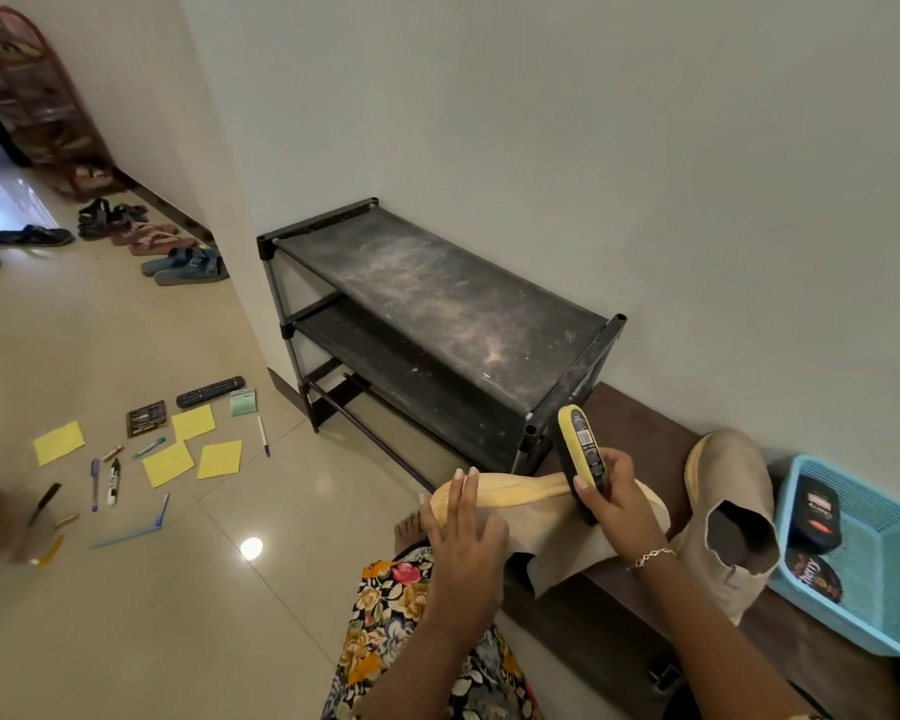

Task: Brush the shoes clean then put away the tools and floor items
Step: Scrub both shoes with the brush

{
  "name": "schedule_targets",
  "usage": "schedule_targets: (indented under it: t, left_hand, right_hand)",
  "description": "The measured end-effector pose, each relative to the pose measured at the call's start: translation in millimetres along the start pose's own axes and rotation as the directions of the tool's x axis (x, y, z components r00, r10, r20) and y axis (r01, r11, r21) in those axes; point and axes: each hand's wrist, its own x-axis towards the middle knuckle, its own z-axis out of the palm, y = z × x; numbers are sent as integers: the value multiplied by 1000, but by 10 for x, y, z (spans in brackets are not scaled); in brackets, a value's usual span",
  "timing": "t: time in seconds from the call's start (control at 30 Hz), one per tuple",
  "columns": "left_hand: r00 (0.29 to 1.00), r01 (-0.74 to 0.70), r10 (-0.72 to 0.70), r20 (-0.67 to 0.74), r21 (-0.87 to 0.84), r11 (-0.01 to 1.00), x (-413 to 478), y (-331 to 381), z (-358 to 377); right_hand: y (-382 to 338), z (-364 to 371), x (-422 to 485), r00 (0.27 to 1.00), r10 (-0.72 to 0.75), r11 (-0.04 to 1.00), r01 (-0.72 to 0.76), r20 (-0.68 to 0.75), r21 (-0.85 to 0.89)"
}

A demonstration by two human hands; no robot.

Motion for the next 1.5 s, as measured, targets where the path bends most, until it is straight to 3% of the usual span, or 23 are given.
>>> schedule_targets:
  t: [0.17, 0.47, 0.6, 0.83, 1.03, 1.13, 1.27, 1.33, 1.43, 1.5]
  left_hand:
    - [987, 162, -162, 9, -99, 982, -7, -66, 49]
    - [984, 175, -174, 22, -178, 968, -7, -80, 38]
    - [977, 204, -213, -18, -215, 955, 2, -103, 36]
    - [974, 219, -213, 78, -78, 972, -10, -148, 101]
    - [958, 251, -245, 151, -22, 968, 4, -115, 112]
    - [962, 237, -232, 145, -15, 971, 10, -93, 101]
    - [962, 247, -240, 128, -41, 968, 19, -97, 130]
    - [953, 265, -257, 159, -29, 964, 31, -89, 114]
    - [940, 289, -276, 201, -37, 957, 36, -70, 72]
    - [935, 307, -287, 209, -67, 949, 38, -78, 50]
  right_hand:
    - [86, -54, -101, 1000, -18, 1000, 18, -10, -18]
    - [98, 91, -88, 997, 14, 986, -3, -71, 165]
    - [-35, 132, 55, 1000, -8, 984, 13, -27, 178]
    - [43, 150, -141, 999, -12, 977, 18, -33, 212]
    - [259, 237, -529, 1000, 11, 991, -7, -29, 133]
    - [216, 257, -632, 998, -58, 998, 57, -37, -31]
    - [154, 402, -716, 939, -231, 867, 318, 256, -384]
    - [160, 350, -587, 955, -149, 838, 260, 258, -480]
    - [112, 243, -374, 999, 13, 877, 8, 40, -480]
    - [48, 324, -418, 999, 4, 900, 17, 48, -435]
